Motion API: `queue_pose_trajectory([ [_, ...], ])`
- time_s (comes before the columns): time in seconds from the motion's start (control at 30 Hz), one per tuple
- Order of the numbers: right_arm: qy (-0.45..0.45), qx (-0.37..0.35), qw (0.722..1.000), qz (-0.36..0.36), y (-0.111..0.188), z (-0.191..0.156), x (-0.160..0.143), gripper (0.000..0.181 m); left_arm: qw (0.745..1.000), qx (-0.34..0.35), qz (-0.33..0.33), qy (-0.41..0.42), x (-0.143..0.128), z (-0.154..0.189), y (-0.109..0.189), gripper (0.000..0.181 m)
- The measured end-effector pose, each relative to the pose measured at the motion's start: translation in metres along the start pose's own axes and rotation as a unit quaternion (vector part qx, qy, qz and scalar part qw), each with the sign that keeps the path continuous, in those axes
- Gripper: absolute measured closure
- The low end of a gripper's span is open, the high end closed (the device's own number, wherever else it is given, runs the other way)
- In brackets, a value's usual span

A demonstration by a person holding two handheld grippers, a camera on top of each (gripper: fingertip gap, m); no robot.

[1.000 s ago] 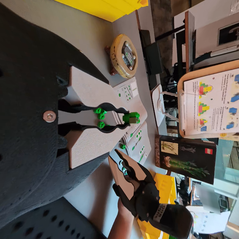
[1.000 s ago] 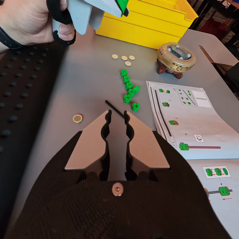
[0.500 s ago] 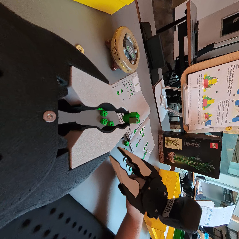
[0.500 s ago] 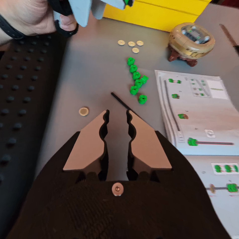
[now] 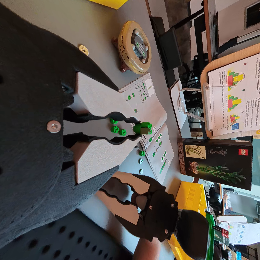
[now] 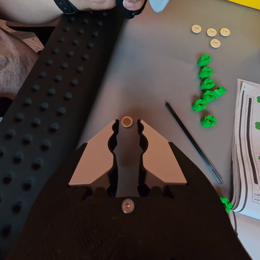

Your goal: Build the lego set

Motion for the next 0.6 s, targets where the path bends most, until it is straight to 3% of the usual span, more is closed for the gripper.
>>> queue_pose_trajectory([
  [0.17,-0.004,0.023,1.000,0.006,-0.001,0.003,-0.002,0.167,1.000,-0.008,-0.012,0.003,-0.004,0.002,-0.002,0.167],
  [0.37,-0.034,0.040,0.998,0.040,0.004,0.001,0.006,0.167,1.000,-0.016,-0.014,-0.005,-0.004,0.006,-0.003,0.167],
  [0.47,-0.123,0.060,0.982,0.131,0.024,0.010,0.029,0.168,1.000,-0.013,-0.006,-0.023,0.000,0.010,-0.002,0.167],
  [0.6,-0.201,0.117,0.922,0.310,0.076,0.028,0.089,0.168,0.998,-0.053,0.012,-0.027,0.007,0.024,0.000,0.167],
])
Point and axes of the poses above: each gripper's, where its closed fingertips meet, y back along the fingers, x out of its top, z = x × y across the jaws, the point moved 3 cm from there along y, back along the fingers, and after that the axes turned 2 degrees about -y, right-handed, at the moved point
